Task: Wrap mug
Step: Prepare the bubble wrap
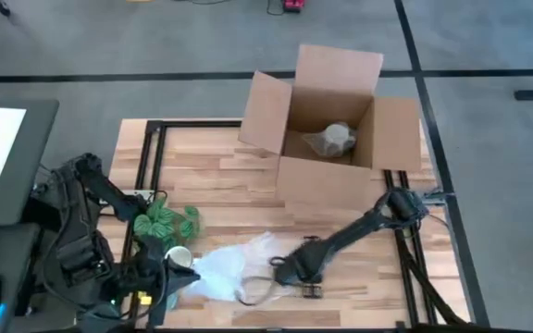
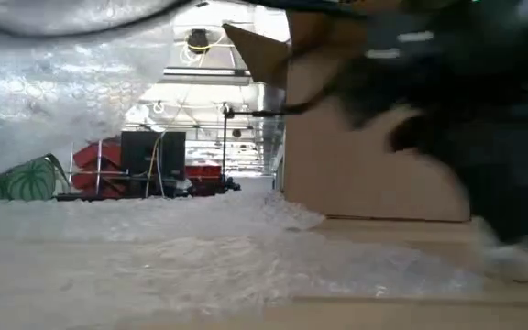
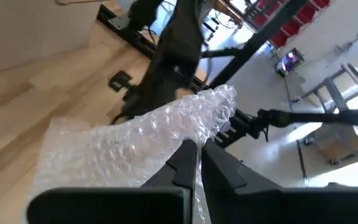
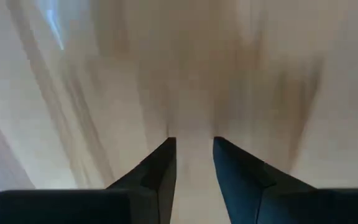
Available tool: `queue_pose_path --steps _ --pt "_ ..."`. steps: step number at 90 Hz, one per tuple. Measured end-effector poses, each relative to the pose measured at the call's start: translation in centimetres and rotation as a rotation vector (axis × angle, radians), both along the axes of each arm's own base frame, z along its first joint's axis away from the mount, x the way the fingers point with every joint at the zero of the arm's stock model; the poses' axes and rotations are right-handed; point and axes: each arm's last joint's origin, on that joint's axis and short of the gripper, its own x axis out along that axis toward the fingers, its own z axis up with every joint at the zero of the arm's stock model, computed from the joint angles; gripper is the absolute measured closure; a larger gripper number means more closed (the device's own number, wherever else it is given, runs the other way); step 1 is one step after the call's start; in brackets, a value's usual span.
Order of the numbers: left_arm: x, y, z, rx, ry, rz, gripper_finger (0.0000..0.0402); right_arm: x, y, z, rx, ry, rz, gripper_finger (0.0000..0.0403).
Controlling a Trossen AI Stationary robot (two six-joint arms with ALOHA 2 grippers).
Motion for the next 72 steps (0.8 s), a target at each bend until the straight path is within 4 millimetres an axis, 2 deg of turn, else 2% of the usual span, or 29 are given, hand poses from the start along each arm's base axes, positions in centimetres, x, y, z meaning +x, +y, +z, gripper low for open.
queue_pose_path --steps 12,21,29,35,47,55,65,72 --pt "-0.1 -0.1 0.0 0.027 0.003 -0.013 0.0401 -1.3 1.4 4.1 0.087 -0.192 -0.004 0.0306" --pt "-0.2 -0.2 0.0 0.043 0.004 -0.027 0.0401 -0.6 2.8 4.6 0.196 -0.419 0.017 0.0306" --pt "-0.2 -0.2 0.0 0.056 0.007 -0.034 0.0402 0.5 3.2 4.6 0.264 -0.593 -0.029 0.0306" --pt "-0.2 -0.2 0.0 0.059 0.008 -0.035 0.0402 1.7 2.6 3.8 0.285 -0.647 -0.109 0.0309" --pt "-0.2 -0.2 0.0 0.067 0.007 -0.036 0.0401 4.1 0.8 -0.6 0.23 -0.612 -0.21 0.0323" --pt "-0.2 -0.2 0.0 0.078 0.006 -0.037 0.0402 5.3 0.2 -2.0 0.245 -0.627 -0.238 0.0336" --pt "-0.1 -0.1 0.0 0.083 0.001 -0.026 0.0402 5.3 -0.2 -3.8 0.224 -0.548 -0.299 0.0353" --pt "0.1 0.1 0.0 0.084 -0.002 -0.015 0.0401 4.6 -0.3 -3.7 0.184 -0.485 -0.319 0.0366"
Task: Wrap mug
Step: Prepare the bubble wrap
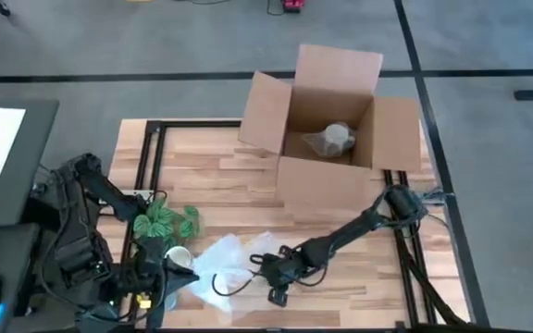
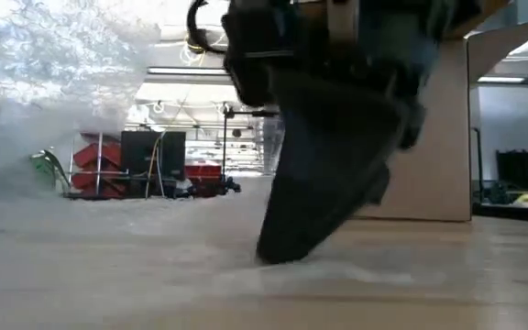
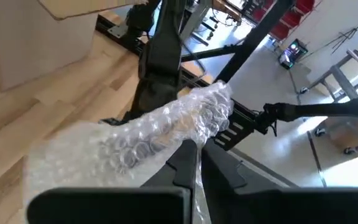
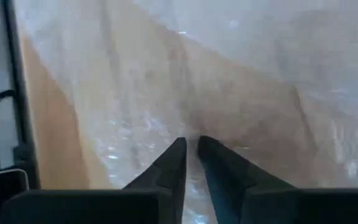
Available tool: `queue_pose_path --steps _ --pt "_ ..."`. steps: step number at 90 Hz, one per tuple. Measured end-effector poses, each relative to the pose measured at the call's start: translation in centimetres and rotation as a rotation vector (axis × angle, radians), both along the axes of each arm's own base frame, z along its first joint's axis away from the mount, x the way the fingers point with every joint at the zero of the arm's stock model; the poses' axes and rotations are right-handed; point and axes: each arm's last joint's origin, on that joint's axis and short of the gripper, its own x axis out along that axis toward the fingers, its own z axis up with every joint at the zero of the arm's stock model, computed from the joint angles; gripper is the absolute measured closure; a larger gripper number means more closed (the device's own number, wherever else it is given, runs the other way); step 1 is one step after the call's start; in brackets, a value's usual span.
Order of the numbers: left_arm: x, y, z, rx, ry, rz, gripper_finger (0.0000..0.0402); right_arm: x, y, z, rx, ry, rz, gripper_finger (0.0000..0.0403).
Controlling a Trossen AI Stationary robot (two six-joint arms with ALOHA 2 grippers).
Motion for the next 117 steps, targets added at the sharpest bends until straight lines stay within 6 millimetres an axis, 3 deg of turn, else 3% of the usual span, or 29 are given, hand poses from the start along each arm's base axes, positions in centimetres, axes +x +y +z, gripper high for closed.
queue_pose_path --steps 6,24,35,49,65,85,101,117 --pt "0.0 0.1 0.0 0.017 -0.011 0.013 0.0402 -1.1 0.2 0.5 -0.035 0.069 -0.011 0.038" --pt "0.6 0.9 0.0 0.132 -0.035 0.081 0.0402 -6.9 1.5 2.5 -0.145 0.394 -0.125 0.0399" --pt "1.2 2.2 -0.5 0.223 -0.007 0.14 0.0402 -9.6 3.9 3.8 -0.15 0.427 -0.177 0.04" --pt "2.4 4.4 -1.6 0.33 0.068 0.237 0.0402 -12.1 6.7 3.9 -0.122 0.435 -0.257 0.0402" --pt "3.5 7.3 -5.3 0.366 0.159 0.424 0.0402 -13.6 8.7 3.9 -0.064 0.424 -0.322 0.0402" --pt "3.0 10.1 -9.3 0.192 0.215 0.66 0.0382 -14.7 10.3 5.2 0.001 0.411 -0.304 0.0402" --pt "1.7 12.4 -9.7 0.073 0.242 0.75 0.0318 -15.3 10.5 8.0 0.048 0.345 -0.227 0.0402" --pt "0.3 14.8 -9.1 0.015 0.284 0.777 0.0256 -15.2 9.0 11.0 0.053 0.236 -0.175 0.0402"
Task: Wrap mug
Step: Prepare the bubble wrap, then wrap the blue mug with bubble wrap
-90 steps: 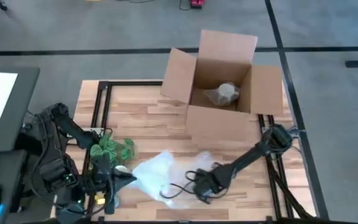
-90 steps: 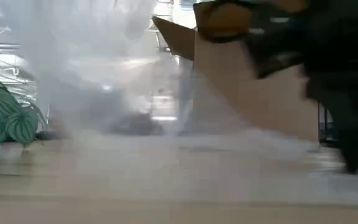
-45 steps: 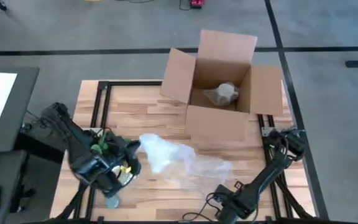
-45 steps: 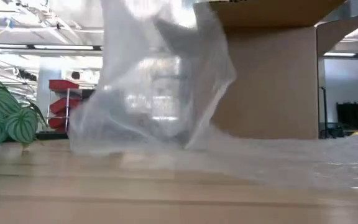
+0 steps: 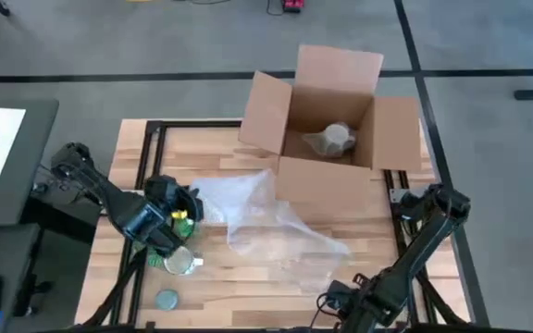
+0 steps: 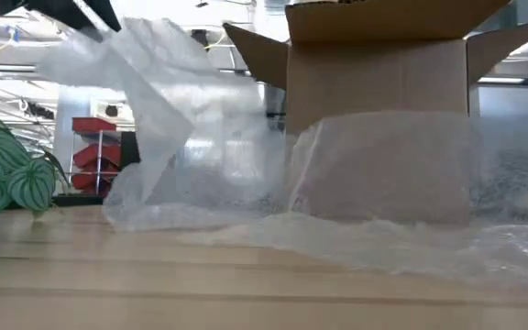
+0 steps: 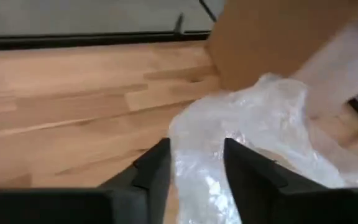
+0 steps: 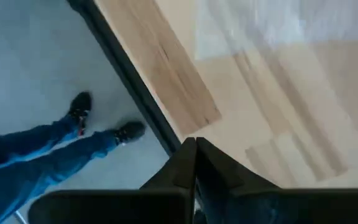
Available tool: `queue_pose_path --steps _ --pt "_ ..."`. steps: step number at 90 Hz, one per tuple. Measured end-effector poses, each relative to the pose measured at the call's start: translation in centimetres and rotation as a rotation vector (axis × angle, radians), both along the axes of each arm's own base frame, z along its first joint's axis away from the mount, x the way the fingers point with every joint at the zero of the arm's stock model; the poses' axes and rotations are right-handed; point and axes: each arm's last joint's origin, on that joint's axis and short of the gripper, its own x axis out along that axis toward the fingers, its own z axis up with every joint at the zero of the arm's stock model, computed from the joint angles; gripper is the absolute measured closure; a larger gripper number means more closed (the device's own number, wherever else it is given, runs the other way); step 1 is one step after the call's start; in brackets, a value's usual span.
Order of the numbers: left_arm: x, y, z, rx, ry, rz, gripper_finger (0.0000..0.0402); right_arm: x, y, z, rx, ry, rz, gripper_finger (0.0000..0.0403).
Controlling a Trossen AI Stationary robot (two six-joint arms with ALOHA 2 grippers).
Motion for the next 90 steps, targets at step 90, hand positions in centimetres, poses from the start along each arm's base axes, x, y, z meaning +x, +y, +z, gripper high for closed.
queue_pose_path --steps 90 --pt "1.5 -8.4 1.3 -0.489 0.2 -0.752 0.0331 7.3 -3.8 -8.6 -0.023 0.02 0.099 0.0402"
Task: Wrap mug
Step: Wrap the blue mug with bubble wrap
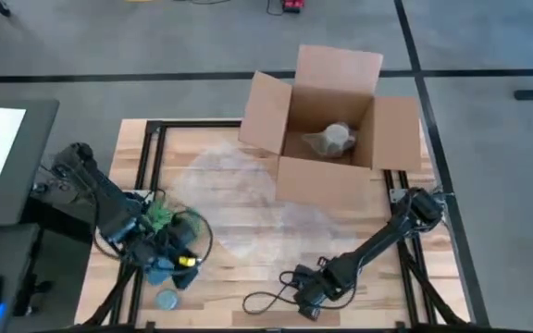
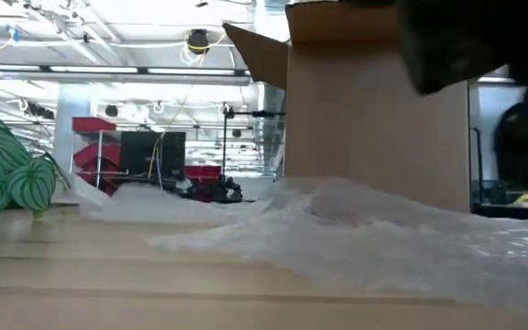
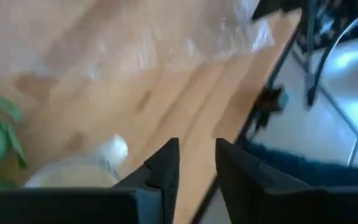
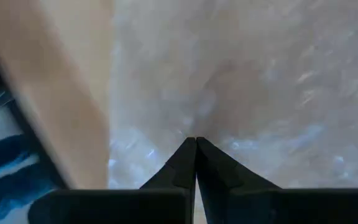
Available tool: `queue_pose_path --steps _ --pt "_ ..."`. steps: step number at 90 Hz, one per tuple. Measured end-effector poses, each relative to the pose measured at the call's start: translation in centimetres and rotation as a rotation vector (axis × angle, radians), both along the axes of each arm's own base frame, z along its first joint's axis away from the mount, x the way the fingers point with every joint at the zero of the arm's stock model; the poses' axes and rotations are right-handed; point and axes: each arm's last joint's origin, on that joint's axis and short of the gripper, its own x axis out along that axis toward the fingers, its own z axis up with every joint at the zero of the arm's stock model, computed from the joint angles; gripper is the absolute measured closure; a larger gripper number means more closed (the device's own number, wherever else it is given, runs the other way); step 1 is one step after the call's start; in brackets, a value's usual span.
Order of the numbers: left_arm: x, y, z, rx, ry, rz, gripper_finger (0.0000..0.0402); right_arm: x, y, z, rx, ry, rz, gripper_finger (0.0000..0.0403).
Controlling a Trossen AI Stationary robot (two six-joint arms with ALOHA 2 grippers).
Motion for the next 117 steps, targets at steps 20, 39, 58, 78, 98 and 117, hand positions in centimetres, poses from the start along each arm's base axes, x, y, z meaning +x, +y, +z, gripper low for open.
queue_pose_path --steps 20,39,58,78,98,117 --pt "-2.0 -2.5 1.2 -0.014 0.062 -0.072 0.0366 -1.6 1.2 2.2 0.038 -0.034 0.036 0.0402" --pt "-3.1 -5.1 -0.6 0.108 0.13 -0.265 0.0375 -2.1 1.2 4.3 0.035 -0.118 -0.013 0.0402" --pt "-2.7 -6.6 -4.5 0.387 0.301 -0.388 0.0315 -1.4 0.3 5.3 0.043 -0.168 -0.052 0.0402" --pt "-0.9 -7.4 -7.2 0.494 0.391 -0.392 0.0213 -0.8 0.3 5.6 0.078 -0.208 -0.065 0.0402" --pt "0.2 -6.5 -9.7 0.469 0.418 -0.316 0.0188 -0.8 0.3 5.6 0.087 -0.21 -0.055 0.0402" --pt "1.2 -6.0 -12.3 0.363 0.42 -0.328 0.0201 -0.9 0.5 5.6 0.117 -0.188 -0.034 0.0402"
